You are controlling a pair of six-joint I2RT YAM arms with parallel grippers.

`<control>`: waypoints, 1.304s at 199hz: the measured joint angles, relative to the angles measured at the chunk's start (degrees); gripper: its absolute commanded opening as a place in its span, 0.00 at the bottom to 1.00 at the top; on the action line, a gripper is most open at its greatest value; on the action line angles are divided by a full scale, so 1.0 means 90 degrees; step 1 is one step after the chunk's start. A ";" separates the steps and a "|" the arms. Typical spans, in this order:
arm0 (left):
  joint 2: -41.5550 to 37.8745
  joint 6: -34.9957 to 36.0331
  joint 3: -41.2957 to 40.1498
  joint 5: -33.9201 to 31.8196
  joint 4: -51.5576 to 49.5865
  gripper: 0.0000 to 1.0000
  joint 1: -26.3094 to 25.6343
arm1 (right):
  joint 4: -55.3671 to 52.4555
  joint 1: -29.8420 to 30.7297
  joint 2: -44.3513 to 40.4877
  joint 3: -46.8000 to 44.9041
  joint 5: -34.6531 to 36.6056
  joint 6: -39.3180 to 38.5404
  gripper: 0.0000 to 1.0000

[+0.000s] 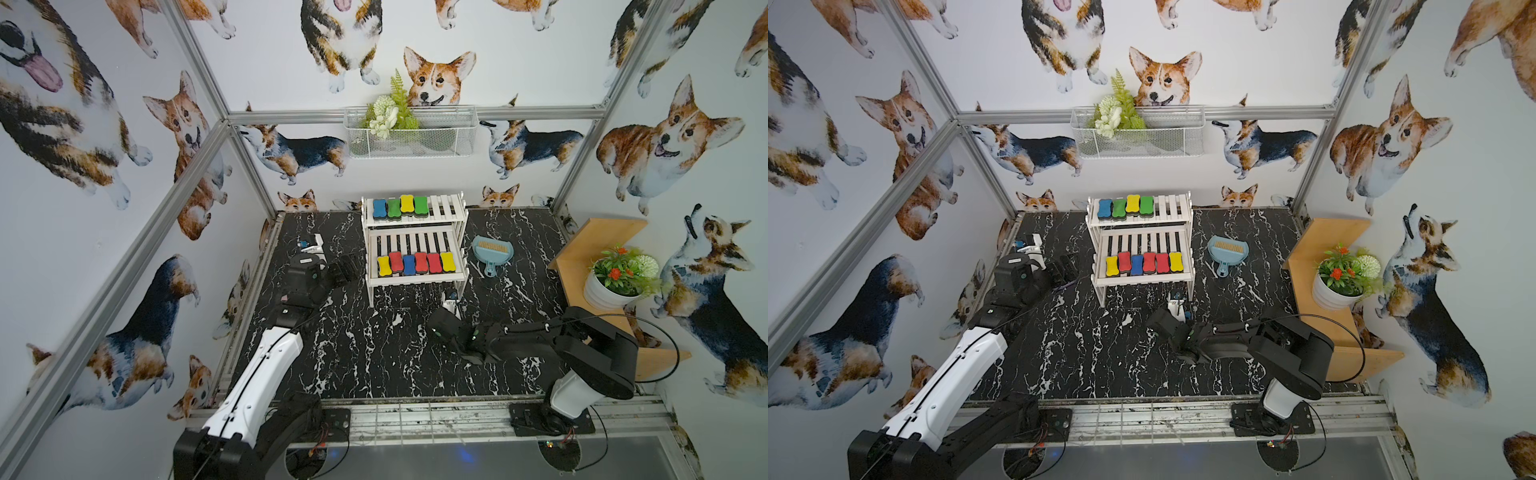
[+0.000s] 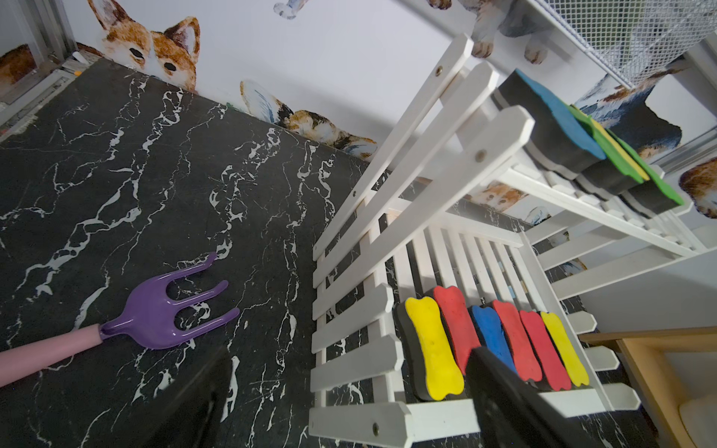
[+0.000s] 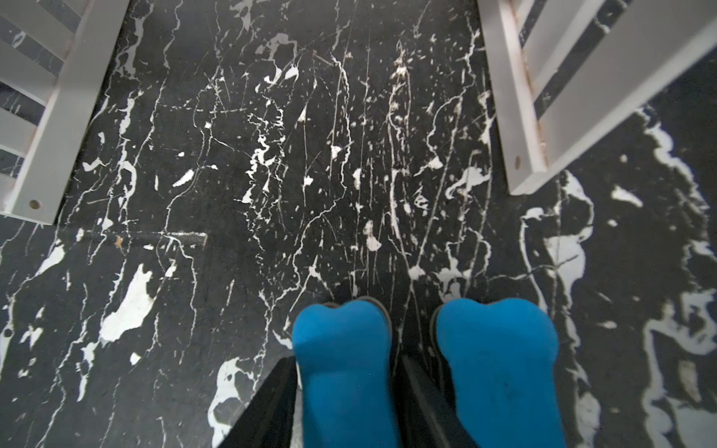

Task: Remove the whiteboard erasers from the shelf
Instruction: Place the whiteboard eraser at the center of the board, then pick up the whiteboard eraser from the shelf.

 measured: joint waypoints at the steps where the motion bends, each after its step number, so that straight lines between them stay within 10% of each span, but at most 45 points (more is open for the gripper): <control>1: 0.0000 0.0000 0.0000 0.0000 -0.0002 1.00 -0.0002 | 0.0000 0.0000 0.0002 0.0002 0.0000 0.0000 0.54; 139: 0.0024 0.0019 0.0000 -0.0061 -0.0027 0.99 -0.0073 | -0.2106 -0.0002 -0.2346 0.1965 -0.0860 -0.1073 0.59; 260: -0.0007 0.0070 0.0029 -0.0087 -0.0068 0.99 -0.0126 | -0.3871 -0.2319 0.0763 0.7861 -0.1732 -0.3036 0.55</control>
